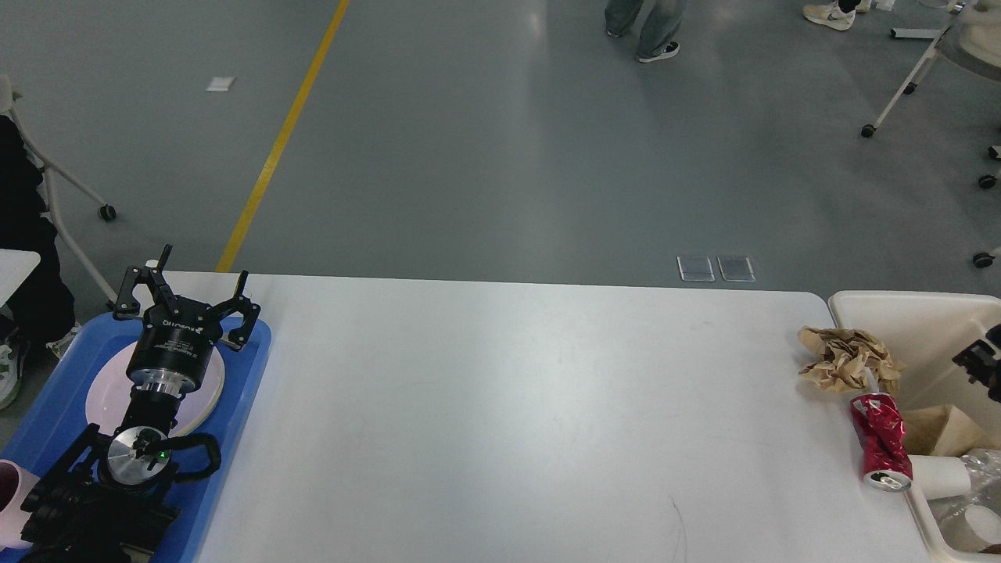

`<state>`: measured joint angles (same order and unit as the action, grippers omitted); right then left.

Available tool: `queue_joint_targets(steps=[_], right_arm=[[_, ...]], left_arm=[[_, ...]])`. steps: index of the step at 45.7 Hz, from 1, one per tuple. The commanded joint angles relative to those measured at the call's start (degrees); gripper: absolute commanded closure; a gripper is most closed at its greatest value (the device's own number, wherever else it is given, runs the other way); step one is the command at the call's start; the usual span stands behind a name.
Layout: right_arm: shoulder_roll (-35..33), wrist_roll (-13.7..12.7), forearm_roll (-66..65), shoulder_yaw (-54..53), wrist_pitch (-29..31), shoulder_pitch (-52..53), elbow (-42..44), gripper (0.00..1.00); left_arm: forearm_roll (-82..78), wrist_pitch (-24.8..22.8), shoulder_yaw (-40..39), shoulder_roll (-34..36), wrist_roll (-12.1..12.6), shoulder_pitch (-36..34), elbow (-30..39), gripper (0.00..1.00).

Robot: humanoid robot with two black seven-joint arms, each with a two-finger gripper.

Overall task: Tidy desktop
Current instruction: 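Raise the right gripper and move it over the crumpled brown paper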

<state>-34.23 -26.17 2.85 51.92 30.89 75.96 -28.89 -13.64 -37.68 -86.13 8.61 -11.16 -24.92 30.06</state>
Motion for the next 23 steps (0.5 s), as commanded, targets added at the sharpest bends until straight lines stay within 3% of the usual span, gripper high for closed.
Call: queue_joint_targets(steps=[1,9,18,23], right_arm=[[-0.31,-0.29,-6.63,0.11,11.98,12.7,-8.89,0.0],[-0.14,-1.34,-6.81,2.3,23.94,29.23,-23.12,0.0],[0.04,-4.77,-6.63,8.2,24.11,47.6,-40.09,0.0],[-2.68,-7.93,-6.55,8.64,24.11,53.76,-47.21,0.0]], left_arm=[[0.02,-0.02,-0.01,-0.08,0.0,-0.04,0.0,0.04],[0.02,-0.02,0.08,-0.08,0.0,-0.04,0.0,0.04],[0.02,0.06,-0.01,0.0,0.0,-0.04,0.0,0.04],[0.02,0.07,-0.01,0.01,0.0,0.04,0.0,0.04]])
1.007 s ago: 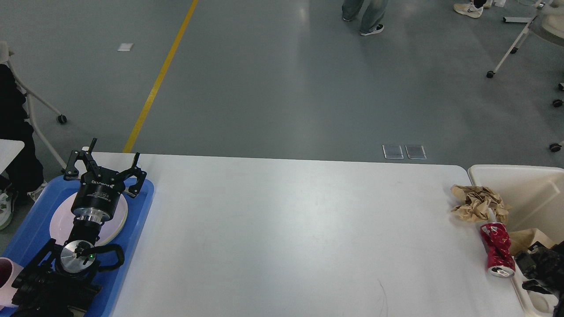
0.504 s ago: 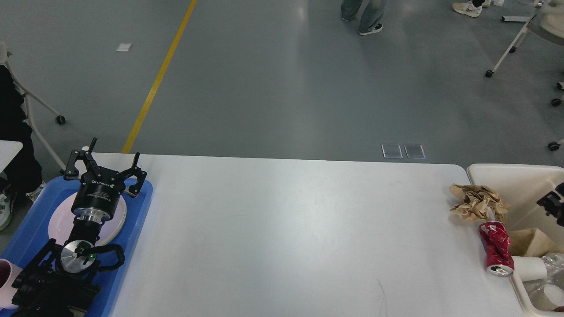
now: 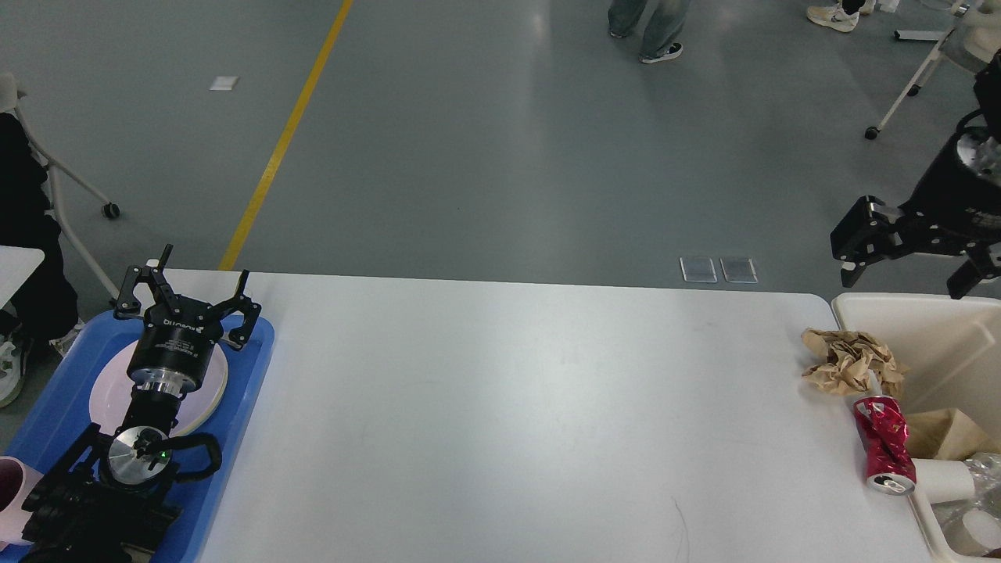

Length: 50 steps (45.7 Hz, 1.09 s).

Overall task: Tidy desktop
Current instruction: 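Raise the right gripper and move it over the crumpled brown paper, then lower the right gripper and grasp the crumpled brown paper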

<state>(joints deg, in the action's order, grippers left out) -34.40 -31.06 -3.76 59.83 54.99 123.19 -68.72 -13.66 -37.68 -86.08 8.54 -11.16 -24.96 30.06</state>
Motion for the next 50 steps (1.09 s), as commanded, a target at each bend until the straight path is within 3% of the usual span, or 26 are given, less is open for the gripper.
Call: queue_joint_targets(steps=[1,11,19,25,30,35,38,44,50], right_arm=[[-3.3,-3.56,0.07,0.72,0.01,7.32,-8.43,0.0],[-9.28,-3.65,-0.19,0.37,0.01,9.0,-17.31,0.01],[-11.39,-3.3,-0.63,2.74,-11.47,6.8,-18.9,0.03],[-11.13,-2.25,-0.63,3.36,-13.94,5.57,-18.55,0.03],[-8.15,0.91,-0.63,5.2,-14.56,3.38,-17.15,0.03],[-2.87,9.6,-0.55,9.86,-18.5,0.65,-15.13,0.03],[-2.25,12.6,-0.63,11.36,-20.53,-0.06,-14.6,0.02],[-2.25,12.7,-0.63,11.27,-22.55,-2.33,-11.53,0.01],[-1.99,12.61,-0.28,11.1,-34.05,-14.28,-3.8,0.01]], left_arm=[[0.04,0.07,-0.05,0.07,0.0,0.09,0.0,0.04],[0.04,0.06,-0.05,0.07,0.0,0.0,0.0,0.04],[-0.05,0.06,-0.05,0.07,0.0,0.09,0.0,0.04],[0.04,-0.02,-0.05,0.07,0.0,0.09,0.0,0.04],[0.04,0.07,-0.05,0.07,0.0,0.09,0.0,0.04],[0.04,-0.02,-0.05,0.07,0.0,0.09,0.0,0.04],[0.04,0.06,-0.05,0.07,0.0,0.09,0.0,0.04],[0.04,-0.02,-0.05,0.07,0.0,0.09,0.0,0.04],[0.04,-0.02,-0.05,-0.01,0.0,0.0,0.0,0.04]])
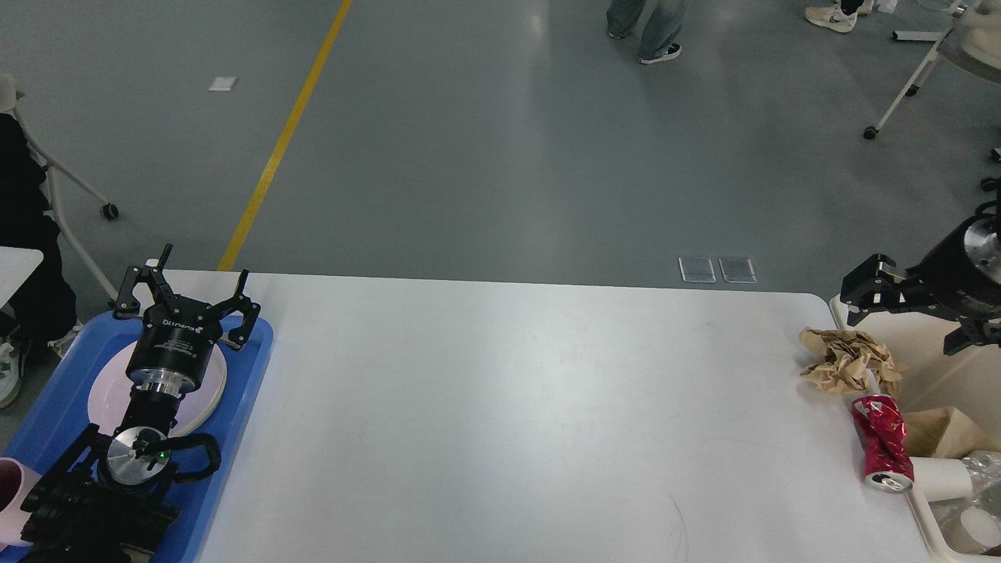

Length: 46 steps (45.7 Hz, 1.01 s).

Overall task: Tidy desktop
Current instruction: 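Lower the right gripper and grasp the crumpled brown paper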

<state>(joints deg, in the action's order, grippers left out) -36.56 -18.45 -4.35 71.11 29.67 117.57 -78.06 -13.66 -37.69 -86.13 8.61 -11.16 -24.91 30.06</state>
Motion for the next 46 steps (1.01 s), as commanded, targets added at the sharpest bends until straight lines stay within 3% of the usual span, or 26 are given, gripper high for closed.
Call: queue_joint_targets(steps=[1,7,20,29,46], right_arm=[[0.17,-0.01,0.4,-0.27,-10.92,-10.33,6.42,0.01],[0.79,-0.01,1.01,-4.65,-20.96,-21.84,13.97,0.01],[8.86,-0.01,1.02,-25.39,-21.14,-49.44,42.96,0.01],[19.94,0.78,1.01,-28.92,-22.28,-63.43,66.53,0.01],[22.85,0.87,1.02,-30.06,-25.97,-65.63,68.39,0.01]], left_arm=[[0.03,-0.01,-0.01,-0.09,0.0,0.04,0.0,0.04],[0.03,0.08,-0.01,0.0,0.0,0.04,0.0,0.04],[0.03,-0.01,-0.01,0.0,0.0,0.04,0.0,0.04],[0.03,0.08,-0.01,0.0,0.0,-0.05,0.0,0.04],[0.03,-0.01,0.0,0.0,0.0,0.04,0.0,0.04]])
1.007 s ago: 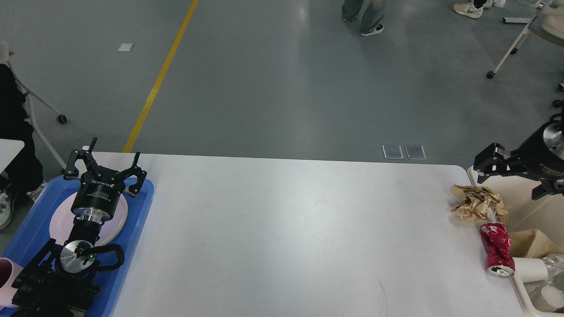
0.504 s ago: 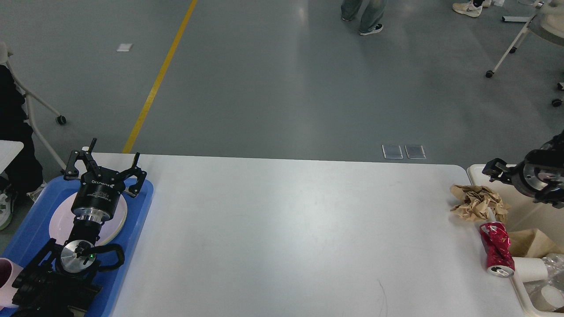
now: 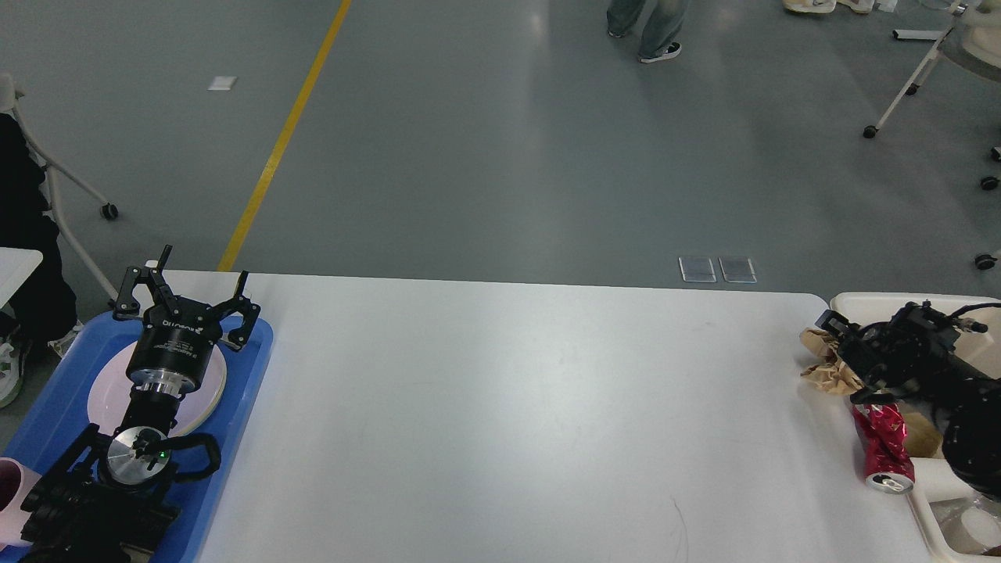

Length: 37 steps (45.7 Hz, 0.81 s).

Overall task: Tidy desktop
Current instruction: 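Lower the right gripper and grasp the crumpled brown paper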

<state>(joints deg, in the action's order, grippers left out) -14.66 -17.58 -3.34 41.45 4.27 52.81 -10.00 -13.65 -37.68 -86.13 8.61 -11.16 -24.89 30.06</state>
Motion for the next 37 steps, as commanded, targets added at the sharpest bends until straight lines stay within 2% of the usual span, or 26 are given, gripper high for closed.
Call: queue_joint_targets(steps=[1,11,15,18,21,25,32,37], right_arm=[[1.04,0.0,0.0,-0.4,-0.67,-0.87,0.34,0.01],[1.83,0.0,0.0,-0.49,-0.85,-1.83,0.16,0.02],[1.83,0.0,0.0,-0.49,-0.85,-2.19,0.16,0.08],[1.92,0.0,0.0,-0.49,-0.85,-2.45,0.16,0.23],[2.01,0.0,0.0,-0.49,-0.85,-2.45,0.07,0.42],[2.1,0.0,0.0,-0.49,-0.85,-2.71,-0.02,0.57],[2.1,0.0,0.0,-0.49,-0.85,-3.42,-0.02,1.0],[2.01,-0.08,0.0,-0.49,-0.85,-3.42,-0.02,1.0]], left_arm=[[0.03,-0.03,0.0,-0.08,0.0,0.02,0.0,0.04],[-0.06,0.06,0.0,0.0,0.0,0.02,0.0,0.04],[0.03,-0.03,0.0,0.0,0.0,0.02,0.0,0.04],[0.03,-0.03,0.0,-0.08,0.0,0.02,0.0,0.04],[0.03,-0.03,0.0,0.0,0.0,0.02,0.0,0.04],[0.03,-0.03,0.0,0.0,0.0,0.02,0.0,0.04],[0.03,-0.03,0.0,0.0,0.0,0.02,0.0,0.04],[-0.06,-0.03,0.0,0.0,0.0,0.02,0.0,0.04]])
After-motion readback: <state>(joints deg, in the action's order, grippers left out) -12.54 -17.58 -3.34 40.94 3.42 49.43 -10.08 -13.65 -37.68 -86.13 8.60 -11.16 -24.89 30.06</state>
